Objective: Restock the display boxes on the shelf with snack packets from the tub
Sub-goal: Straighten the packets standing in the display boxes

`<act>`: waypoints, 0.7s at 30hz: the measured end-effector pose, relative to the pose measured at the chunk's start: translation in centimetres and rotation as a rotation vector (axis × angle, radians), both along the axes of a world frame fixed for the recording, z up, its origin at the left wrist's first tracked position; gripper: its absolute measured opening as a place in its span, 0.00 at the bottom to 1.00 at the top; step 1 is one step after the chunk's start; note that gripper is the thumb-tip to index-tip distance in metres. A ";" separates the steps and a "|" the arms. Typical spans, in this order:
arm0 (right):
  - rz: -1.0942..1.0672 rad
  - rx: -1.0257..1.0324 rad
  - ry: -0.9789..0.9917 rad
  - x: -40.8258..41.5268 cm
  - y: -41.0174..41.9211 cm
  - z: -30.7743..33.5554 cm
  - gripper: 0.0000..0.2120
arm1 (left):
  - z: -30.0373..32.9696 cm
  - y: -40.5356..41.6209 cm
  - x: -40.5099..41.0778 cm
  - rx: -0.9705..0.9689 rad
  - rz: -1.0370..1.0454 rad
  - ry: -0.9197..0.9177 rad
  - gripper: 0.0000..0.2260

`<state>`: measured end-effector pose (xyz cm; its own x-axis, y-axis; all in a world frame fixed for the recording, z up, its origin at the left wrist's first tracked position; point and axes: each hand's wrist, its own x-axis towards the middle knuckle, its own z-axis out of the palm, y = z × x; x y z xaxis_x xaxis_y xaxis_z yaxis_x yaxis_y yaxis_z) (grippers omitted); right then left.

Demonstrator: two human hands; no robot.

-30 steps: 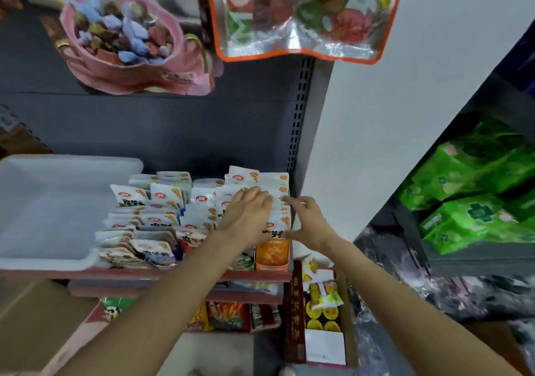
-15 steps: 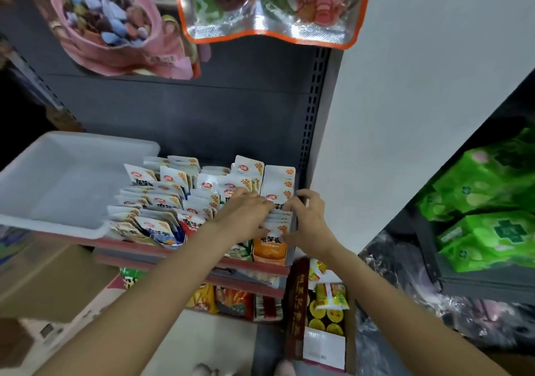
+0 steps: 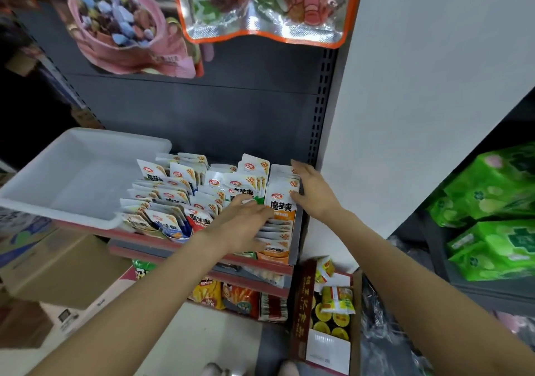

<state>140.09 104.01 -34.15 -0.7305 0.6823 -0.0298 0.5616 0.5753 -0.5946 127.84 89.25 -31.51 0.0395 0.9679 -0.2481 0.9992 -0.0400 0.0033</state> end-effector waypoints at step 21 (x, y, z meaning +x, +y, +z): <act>0.266 -0.023 -0.131 2.2 -2.5 0.0 0.10 | -0.7 -2.4 1.6 0.164 -0.019 0.047 0.29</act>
